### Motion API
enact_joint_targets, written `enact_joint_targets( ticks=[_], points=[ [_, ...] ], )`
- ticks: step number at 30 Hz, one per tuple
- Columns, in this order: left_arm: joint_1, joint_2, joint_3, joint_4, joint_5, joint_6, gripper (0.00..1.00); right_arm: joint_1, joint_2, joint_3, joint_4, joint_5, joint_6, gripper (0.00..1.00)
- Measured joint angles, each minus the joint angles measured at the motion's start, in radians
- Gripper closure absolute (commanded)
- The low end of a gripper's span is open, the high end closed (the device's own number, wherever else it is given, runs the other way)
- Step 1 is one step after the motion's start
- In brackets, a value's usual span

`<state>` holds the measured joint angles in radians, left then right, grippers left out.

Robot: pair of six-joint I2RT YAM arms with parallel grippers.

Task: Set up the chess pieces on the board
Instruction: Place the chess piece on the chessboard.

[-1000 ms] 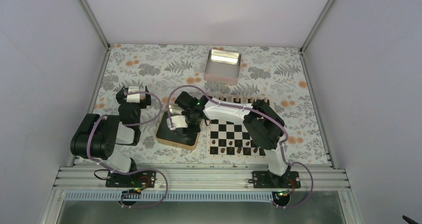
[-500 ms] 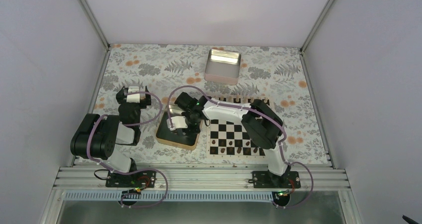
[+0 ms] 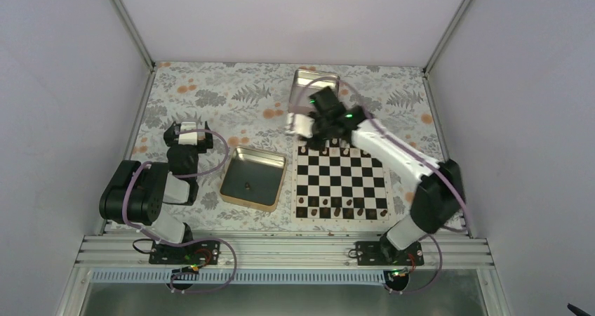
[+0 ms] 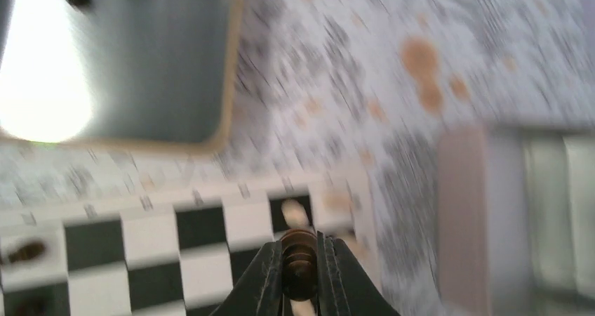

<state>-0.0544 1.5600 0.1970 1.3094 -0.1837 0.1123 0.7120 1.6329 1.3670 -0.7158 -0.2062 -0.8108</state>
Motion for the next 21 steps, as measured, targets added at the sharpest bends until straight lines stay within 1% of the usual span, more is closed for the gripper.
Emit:
enact_joint_targets(
  ticks=[4,5,6,8,12,14,18,21],
  points=[
    [0.000,0.000,0.000,0.000,0.000,0.000,0.00,-0.183,-0.189,-0.146,-0.046,0.042,-0.018,0.93],
    [0.000,0.000,0.000,0.000,0.000,0.000,0.00,-0.213,-0.240,-0.199,-0.062,0.048,-0.026,0.93],
    [0.000,0.000,0.000,0.000,0.000,0.000,0.00,-0.247,-0.261,-0.221,-0.074,0.056,-0.031,0.93],
    [0.000,0.000,0.000,0.000,0.000,0.000,0.00,-0.324,-0.338,-0.319,-0.096,0.059,-0.060,0.93],
    [0.000,0.000,0.000,0.000,0.000,0.000,0.00,-0.524,-0.459,-0.486,-0.149,0.024,-0.154,0.93],
    [0.000,0.000,0.000,0.000,0.001,0.000,0.00,-0.601,-0.502,-0.554,-0.164,0.011,-0.200,0.93],
    [0.000,0.000,0.000,0.000,0.000,0.000,0.00,-0.650,-0.547,-0.675,-0.187,-0.002,-0.286,0.93],
    [0.000,0.000,0.000,0.000,0.000,0.000,0.00,-0.670,-0.562,-0.735,-0.199,-0.010,-0.339,0.92]
  ],
)
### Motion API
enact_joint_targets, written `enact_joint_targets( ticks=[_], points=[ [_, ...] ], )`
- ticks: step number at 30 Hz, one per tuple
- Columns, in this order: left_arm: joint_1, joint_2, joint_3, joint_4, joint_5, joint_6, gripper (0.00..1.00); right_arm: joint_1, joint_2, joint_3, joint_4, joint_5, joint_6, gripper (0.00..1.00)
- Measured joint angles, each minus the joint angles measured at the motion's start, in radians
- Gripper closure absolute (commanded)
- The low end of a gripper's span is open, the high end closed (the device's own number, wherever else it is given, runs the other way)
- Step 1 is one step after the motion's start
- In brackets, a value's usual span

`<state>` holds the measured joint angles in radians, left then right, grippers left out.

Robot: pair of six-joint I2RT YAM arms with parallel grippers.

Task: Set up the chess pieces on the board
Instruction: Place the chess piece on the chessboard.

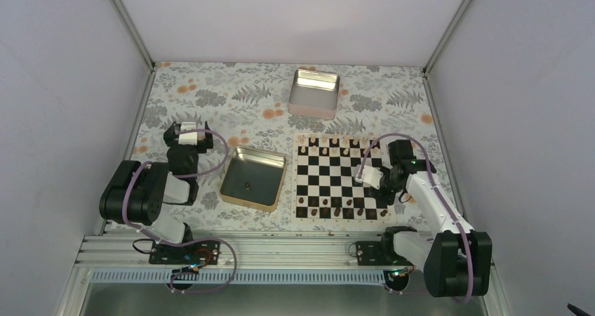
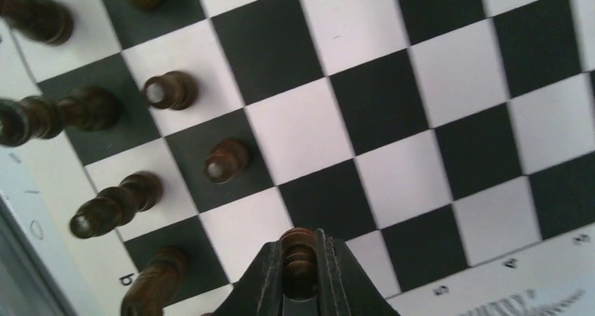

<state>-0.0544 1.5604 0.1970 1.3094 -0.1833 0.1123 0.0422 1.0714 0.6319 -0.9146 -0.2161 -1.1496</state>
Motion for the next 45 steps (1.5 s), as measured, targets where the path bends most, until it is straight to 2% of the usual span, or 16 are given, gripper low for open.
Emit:
enact_joint_targets(
  ticks=[11,25,34,45],
  points=[
    [0.000,0.000,0.000,0.000,0.000,0.000,0.00,-0.006,0.023,-0.069,-0.011,-0.034,-0.095,0.91],
    [0.000,0.000,0.000,0.000,0.000,0.000,0.00,-0.006,0.049,-0.104,0.039,-0.021,-0.103,0.91],
    [0.000,0.000,0.000,0.000,0.000,0.000,0.00,-0.006,0.055,-0.106,0.067,-0.005,-0.103,0.82],
    [0.000,0.000,0.000,0.000,0.000,0.000,0.00,-0.006,0.062,-0.069,0.025,-0.006,-0.102,0.70]
  ],
)
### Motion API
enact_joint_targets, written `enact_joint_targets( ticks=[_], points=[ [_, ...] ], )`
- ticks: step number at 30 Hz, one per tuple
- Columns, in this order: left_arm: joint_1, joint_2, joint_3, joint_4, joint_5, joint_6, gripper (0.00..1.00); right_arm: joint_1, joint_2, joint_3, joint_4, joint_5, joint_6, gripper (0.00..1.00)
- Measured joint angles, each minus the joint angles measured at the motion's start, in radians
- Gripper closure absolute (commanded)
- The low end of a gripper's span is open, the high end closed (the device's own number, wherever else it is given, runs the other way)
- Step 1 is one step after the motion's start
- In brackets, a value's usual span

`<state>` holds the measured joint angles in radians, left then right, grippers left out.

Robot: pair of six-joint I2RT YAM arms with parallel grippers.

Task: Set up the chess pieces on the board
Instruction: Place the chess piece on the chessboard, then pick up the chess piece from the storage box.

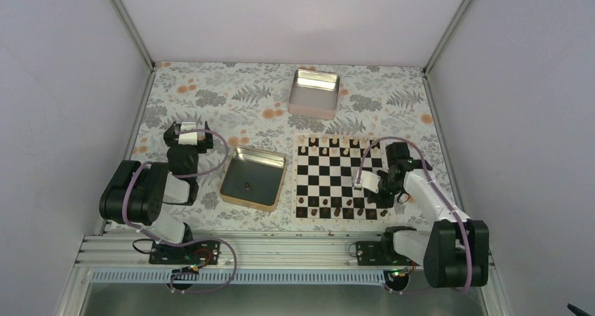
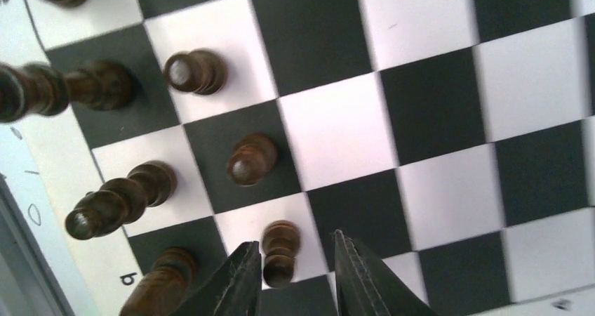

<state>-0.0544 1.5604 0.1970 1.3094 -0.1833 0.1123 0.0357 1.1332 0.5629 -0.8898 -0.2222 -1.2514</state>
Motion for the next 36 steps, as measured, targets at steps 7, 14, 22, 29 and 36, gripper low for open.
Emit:
enact_joint_targets(
  ticks=[7,14,22,29,36],
  points=[
    [0.000,0.000,0.000,0.000,0.000,0.000,0.00,0.011,0.031,0.212,-0.077,-0.069,0.005,0.65],
    [0.000,0.000,0.000,0.000,0.000,0.000,0.00,0.246,0.203,0.521,-0.097,-0.117,0.104,0.63],
    [0.000,0.000,0.000,0.000,0.000,0.000,0.00,0.721,0.509,0.867,0.042,-0.106,0.322,0.61],
    [0.000,0.000,0.000,0.000,0.000,0.000,0.00,0.928,0.719,0.947,0.149,-0.119,0.403,0.60],
    [0.000,0.000,0.000,0.000,0.000,0.000,0.00,0.976,0.843,0.948,0.229,-0.113,0.435,0.60]
  ],
)
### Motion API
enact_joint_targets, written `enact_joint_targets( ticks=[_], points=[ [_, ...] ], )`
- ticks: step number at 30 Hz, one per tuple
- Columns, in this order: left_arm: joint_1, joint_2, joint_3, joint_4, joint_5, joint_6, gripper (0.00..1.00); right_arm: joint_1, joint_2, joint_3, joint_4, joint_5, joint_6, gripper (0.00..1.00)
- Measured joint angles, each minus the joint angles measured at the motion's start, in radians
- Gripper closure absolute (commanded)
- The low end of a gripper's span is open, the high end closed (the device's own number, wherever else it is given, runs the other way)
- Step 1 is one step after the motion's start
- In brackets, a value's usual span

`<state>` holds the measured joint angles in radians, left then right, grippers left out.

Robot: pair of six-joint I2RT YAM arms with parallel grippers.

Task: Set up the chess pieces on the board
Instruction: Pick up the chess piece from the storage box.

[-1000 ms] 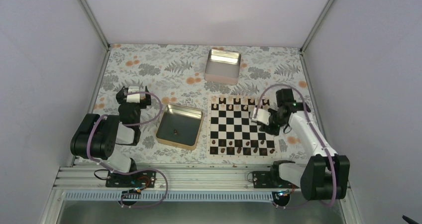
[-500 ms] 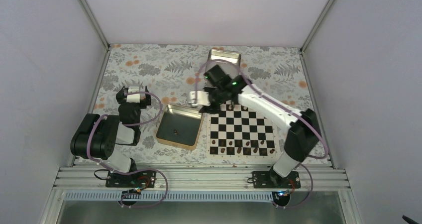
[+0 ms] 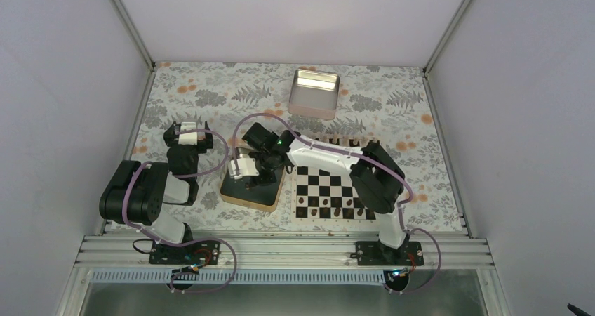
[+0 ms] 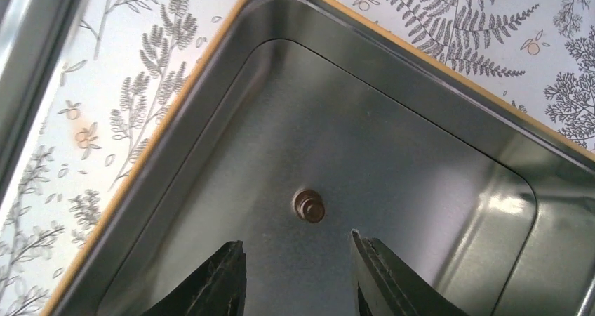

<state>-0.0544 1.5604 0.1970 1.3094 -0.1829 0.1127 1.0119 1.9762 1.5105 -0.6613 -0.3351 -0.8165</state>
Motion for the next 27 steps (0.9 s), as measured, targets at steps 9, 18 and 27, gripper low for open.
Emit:
enact_joint_targets(
  ticks=[9,18,27],
  points=[
    [0.000,0.000,0.000,0.000,0.000,0.000,0.00,0.001,0.111,0.045,0.039,0.006,-0.001,0.61],
    [0.000,0.000,0.000,0.000,0.000,0.000,0.00,0.001,0.157,0.068,0.039,0.005,-0.004,0.66],
    [0.002,0.000,0.000,0.000,-0.001,-0.001,0.00,0.001,0.198,0.102,0.037,-0.004,-0.013,0.83]
  ],
)
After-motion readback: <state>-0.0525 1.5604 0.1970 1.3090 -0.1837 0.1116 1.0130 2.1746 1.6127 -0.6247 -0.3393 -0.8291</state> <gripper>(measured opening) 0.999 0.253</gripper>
